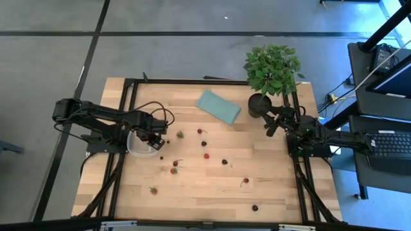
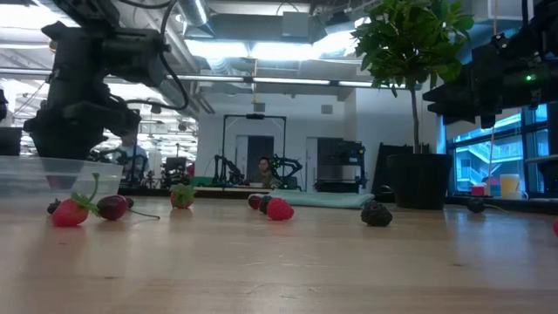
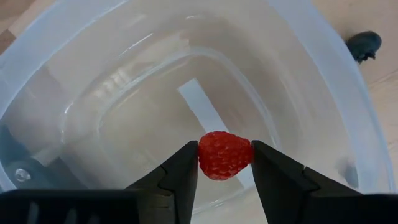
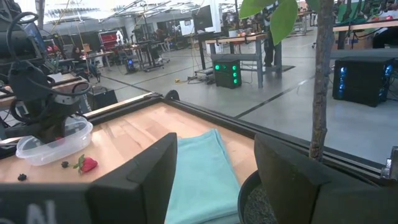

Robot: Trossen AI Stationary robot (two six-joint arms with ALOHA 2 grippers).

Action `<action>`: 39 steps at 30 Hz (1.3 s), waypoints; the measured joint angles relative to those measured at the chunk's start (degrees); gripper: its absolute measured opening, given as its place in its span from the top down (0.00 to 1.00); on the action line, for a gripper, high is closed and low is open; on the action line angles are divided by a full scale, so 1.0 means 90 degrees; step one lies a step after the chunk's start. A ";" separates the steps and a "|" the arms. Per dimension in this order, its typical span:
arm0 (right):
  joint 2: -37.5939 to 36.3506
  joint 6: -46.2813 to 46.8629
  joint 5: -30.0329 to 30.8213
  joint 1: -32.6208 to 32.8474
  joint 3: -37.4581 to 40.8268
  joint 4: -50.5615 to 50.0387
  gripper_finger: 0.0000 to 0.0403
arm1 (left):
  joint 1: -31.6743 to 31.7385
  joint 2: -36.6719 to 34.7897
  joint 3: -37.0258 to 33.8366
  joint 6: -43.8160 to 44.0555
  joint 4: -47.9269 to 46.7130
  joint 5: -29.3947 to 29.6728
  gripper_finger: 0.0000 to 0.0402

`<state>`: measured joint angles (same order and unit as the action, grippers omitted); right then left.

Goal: Pick and placing Produce into tupperware
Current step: Put the top red raspberry into the transparent bin, then put the top blueberry into the transparent bin

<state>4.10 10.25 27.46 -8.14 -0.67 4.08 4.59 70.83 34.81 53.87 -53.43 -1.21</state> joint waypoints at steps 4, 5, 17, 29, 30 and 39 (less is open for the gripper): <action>0.0000 -0.0003 -0.0002 -0.0001 0.0000 0.0000 0.46 | 0.0067 0.0000 0.0000 -0.0024 0.0000 -0.0007 0.65; 0.0000 -0.0003 0.0000 0.0002 0.0000 0.0000 0.46 | 0.0085 0.0000 0.0000 -0.0032 0.0000 -0.0007 0.65; 0.0001 -0.0019 -0.0002 0.0002 0.0000 0.0000 0.46 | 0.0280 0.0000 0.0000 -0.0712 -0.0002 -0.0121 0.58; 0.0001 -0.0031 0.0000 0.0001 0.0000 0.0000 0.46 | 0.0317 -0.0046 0.0478 -0.1296 -0.0294 -0.0092 0.57; 0.0001 -0.0030 -0.0001 0.0002 0.0000 0.0000 0.46 | 0.0317 -0.0046 0.0642 -0.1405 -0.0366 -0.0095 0.57; 0.0002 -0.0095 0.0001 0.0001 0.0000 0.0023 0.46 | 0.0322 0.0369 0.2132 -0.3219 -0.0246 -0.0400 0.57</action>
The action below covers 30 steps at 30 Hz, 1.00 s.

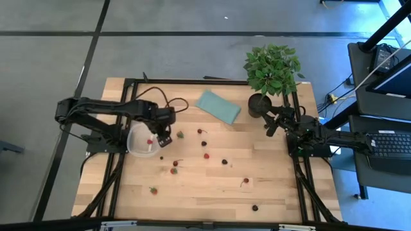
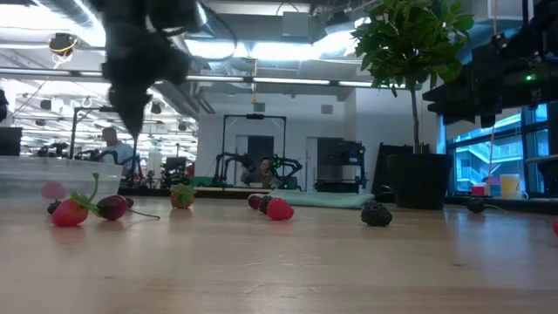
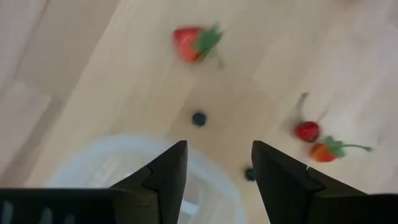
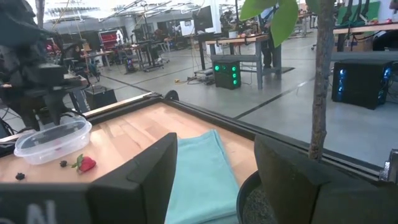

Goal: Pick and placing Produce into tupperware
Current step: Put the top blueberry into the transparent bin

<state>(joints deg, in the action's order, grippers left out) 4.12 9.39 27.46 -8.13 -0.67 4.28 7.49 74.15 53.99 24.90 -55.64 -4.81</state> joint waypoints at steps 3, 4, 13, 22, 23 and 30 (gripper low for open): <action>0.0000 -0.0069 0.0002 0.0000 0.0000 0.0046 0.46 | 0.0002 0.0521 0.0440 -0.0686 -0.0275 -0.0019 0.57; 0.0000 -0.0071 0.0002 0.0000 0.0000 0.0048 0.46 | 0.0000 0.0713 0.0580 -0.0961 -0.0351 -0.0020 0.57; 0.0000 -0.0071 0.0002 -0.0001 0.0000 0.0074 0.46 | 0.0086 0.2446 0.1447 -0.1652 -0.1389 0.0088 0.57; 0.0000 -0.0072 0.0002 -0.0001 0.0000 0.0072 0.46 | 0.0085 0.3430 0.1611 -0.1654 -0.1365 0.0097 0.57; 0.0000 -0.0071 0.0002 -0.0001 0.0000 0.0072 0.46 | 0.0085 0.3487 0.1609 -0.1656 -0.1364 0.0096 0.57; 0.0000 -0.0071 0.0002 0.0001 0.0000 0.0072 0.46 | 0.0085 0.3526 0.1609 -0.1948 -0.1174 0.0141 0.57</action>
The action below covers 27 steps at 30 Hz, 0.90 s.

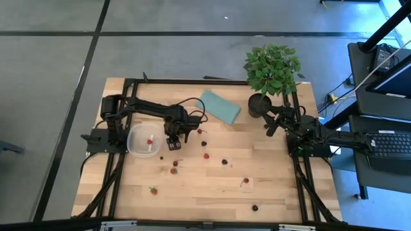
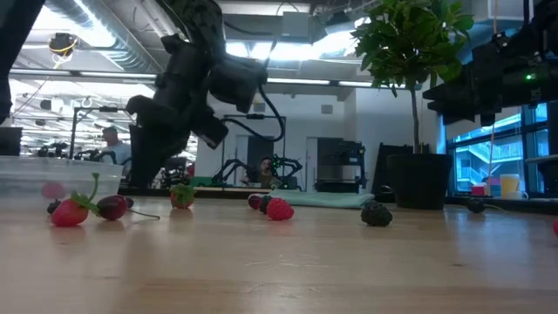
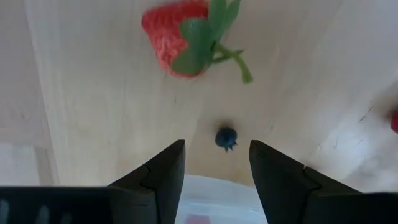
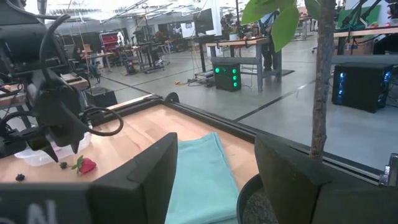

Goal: Pick and placing Produce into tupperware
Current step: Put the top blueberry into the transparent bin

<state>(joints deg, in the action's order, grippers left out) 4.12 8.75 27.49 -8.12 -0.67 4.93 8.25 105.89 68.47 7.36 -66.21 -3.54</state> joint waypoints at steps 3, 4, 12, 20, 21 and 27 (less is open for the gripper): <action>0.0000 0.0009 0.0000 -0.0002 0.0000 -0.0002 0.46 | 0.0000 0.0000 0.0001 -0.0159 0.0092 0.0258 0.57; 0.0000 0.0023 0.0000 -0.0002 0.0000 -0.0002 0.46 | 0.0000 0.0000 0.0000 -0.0176 0.0138 0.0319 0.57; 0.0000 0.0016 0.0000 -0.0001 0.0000 -0.0003 0.46 | -0.0005 0.0000 0.0000 -0.0178 0.0175 0.0327 0.57; 0.0000 0.0139 -0.0001 -0.0001 0.0000 -0.0005 0.46 | -0.0161 0.0000 0.0000 -0.0176 0.0154 0.0322 0.57; 0.0000 0.0154 -0.0001 -0.0002 0.0000 -0.0005 0.46 | -0.0190 0.0000 0.0000 -0.0178 0.0154 0.0322 0.57; 0.0000 0.0168 -0.0002 0.0000 0.0000 -0.0005 0.46 | -0.0375 0.0000 0.0000 -0.0176 0.0145 0.0458 0.57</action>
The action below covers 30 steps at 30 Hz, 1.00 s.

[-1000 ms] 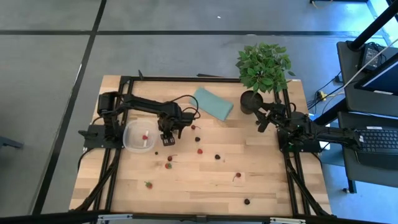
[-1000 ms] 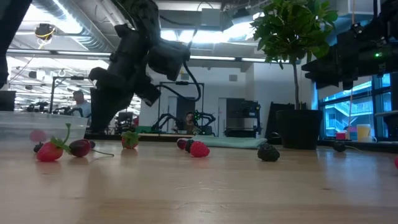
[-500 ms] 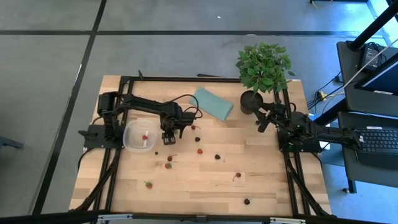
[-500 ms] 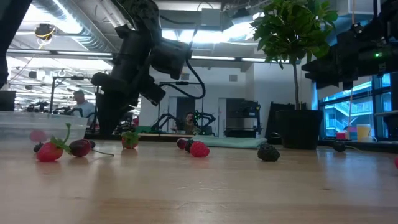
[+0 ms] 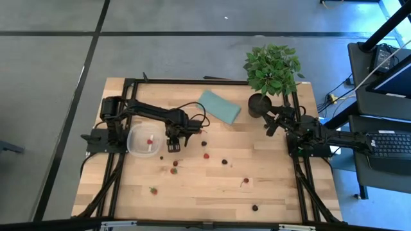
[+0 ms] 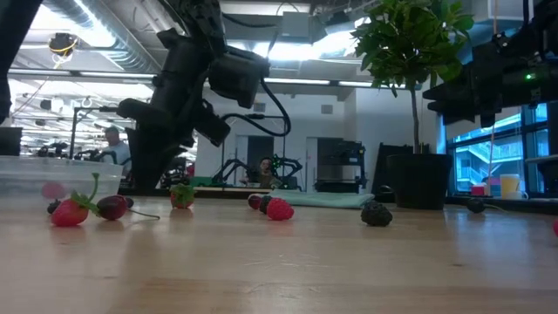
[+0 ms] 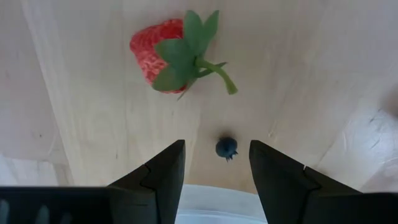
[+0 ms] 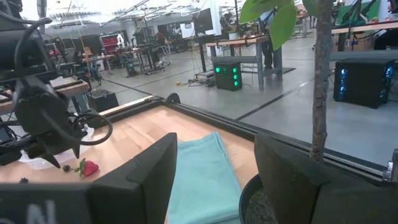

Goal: Pick and placing Produce into tupperware
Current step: Put the top blueberry into the transparent bin

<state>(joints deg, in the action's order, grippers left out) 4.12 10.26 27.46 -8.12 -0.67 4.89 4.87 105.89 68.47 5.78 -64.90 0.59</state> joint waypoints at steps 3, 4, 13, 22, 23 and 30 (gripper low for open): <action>0.0000 0.0000 0.0002 -0.0002 0.0000 0.0000 0.46 | -0.0021 0.0000 0.0000 0.0009 0.0000 0.0040 0.57; 0.0000 0.0000 0.0002 -0.0002 0.0000 0.0000 0.46 | -0.0021 0.0000 0.0000 0.0043 0.0000 0.0042 0.57; 0.0000 0.0019 0.0000 0.0000 0.0000 0.0057 0.46 | 0.0001 -0.0002 -0.0158 0.0147 0.0049 0.0080 0.57; 0.0000 0.0015 0.0000 -0.0001 0.0000 0.0064 0.46 | 0.0004 -0.0005 -0.0484 0.0125 0.0384 0.0179 0.57; 0.0000 0.0015 0.0001 -0.0002 0.0000 0.0066 0.46 | 0.0004 -0.0005 -0.0517 0.0124 0.0405 0.0169 0.57; 0.0000 0.0010 0.0000 -0.0002 0.0000 0.0066 0.46 | 0.0004 -0.0005 -0.0542 0.0124 0.0442 0.0140 0.57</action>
<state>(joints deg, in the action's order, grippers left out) 4.12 10.35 27.46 -8.14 -0.67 5.48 4.91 105.84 63.59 6.90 -60.93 1.85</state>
